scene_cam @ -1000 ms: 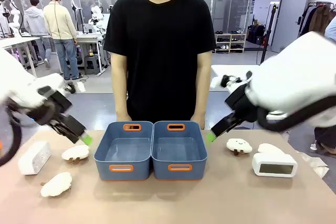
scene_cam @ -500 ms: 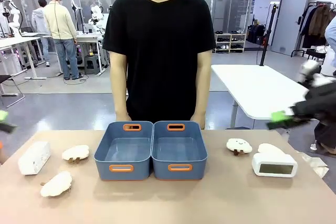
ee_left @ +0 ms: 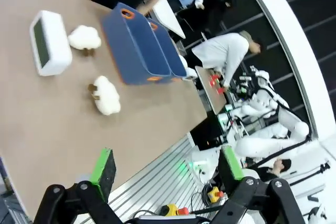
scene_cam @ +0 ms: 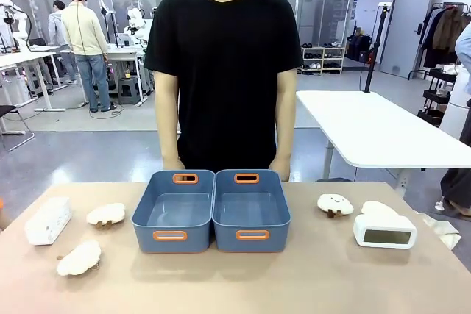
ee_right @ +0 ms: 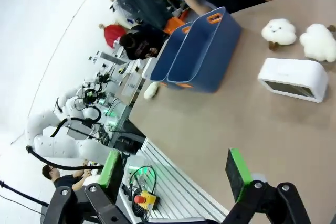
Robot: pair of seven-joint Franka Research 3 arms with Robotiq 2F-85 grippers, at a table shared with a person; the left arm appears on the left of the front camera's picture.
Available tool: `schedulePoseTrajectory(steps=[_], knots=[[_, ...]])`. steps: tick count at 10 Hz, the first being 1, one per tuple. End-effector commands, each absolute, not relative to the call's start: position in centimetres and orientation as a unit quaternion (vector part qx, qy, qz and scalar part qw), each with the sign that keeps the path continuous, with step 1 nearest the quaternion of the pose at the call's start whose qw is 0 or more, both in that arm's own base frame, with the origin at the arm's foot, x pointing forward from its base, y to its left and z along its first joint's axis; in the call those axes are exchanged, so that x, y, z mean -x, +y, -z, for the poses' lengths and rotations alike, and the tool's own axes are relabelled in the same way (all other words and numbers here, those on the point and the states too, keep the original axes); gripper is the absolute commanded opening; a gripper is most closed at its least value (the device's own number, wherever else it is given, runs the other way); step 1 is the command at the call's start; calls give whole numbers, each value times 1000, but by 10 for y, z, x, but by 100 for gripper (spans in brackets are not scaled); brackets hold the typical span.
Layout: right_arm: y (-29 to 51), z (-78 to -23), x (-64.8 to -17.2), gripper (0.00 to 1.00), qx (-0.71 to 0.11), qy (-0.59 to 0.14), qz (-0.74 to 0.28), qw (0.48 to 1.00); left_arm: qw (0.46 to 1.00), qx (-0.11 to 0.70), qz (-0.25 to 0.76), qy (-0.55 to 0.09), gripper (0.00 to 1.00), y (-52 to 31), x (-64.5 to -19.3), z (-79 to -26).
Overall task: Sort the digital clocks into the basket.
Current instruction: Pick up the Digital clock from the table and place it into the empty Plastic storage basket.
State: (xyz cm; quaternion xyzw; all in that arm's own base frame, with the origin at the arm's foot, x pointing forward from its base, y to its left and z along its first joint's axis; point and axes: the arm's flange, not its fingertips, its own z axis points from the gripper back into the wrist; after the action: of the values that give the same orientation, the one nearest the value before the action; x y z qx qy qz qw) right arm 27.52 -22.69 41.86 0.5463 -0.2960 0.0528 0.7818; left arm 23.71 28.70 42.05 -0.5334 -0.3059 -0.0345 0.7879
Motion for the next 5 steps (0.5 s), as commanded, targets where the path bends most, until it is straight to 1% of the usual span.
schedulePoseTrajectory(steps=[1,2,3,5], knots=[[-215,-426,-283,100,-534,-306,-67,785,778,536,18,-328,100,292,-253,-424],[-209,-425,-288,100,-527,-303,-80,790,780,528,12,-337,100,289,-260,-422],[-228,-421,-274,100,-540,-300,-51,785,785,534,19,-313,100,294,-237,-417],[-228,-421,-274,100,-540,-300,-51,785,785,534,19,-313,100,294,-237,-417]])
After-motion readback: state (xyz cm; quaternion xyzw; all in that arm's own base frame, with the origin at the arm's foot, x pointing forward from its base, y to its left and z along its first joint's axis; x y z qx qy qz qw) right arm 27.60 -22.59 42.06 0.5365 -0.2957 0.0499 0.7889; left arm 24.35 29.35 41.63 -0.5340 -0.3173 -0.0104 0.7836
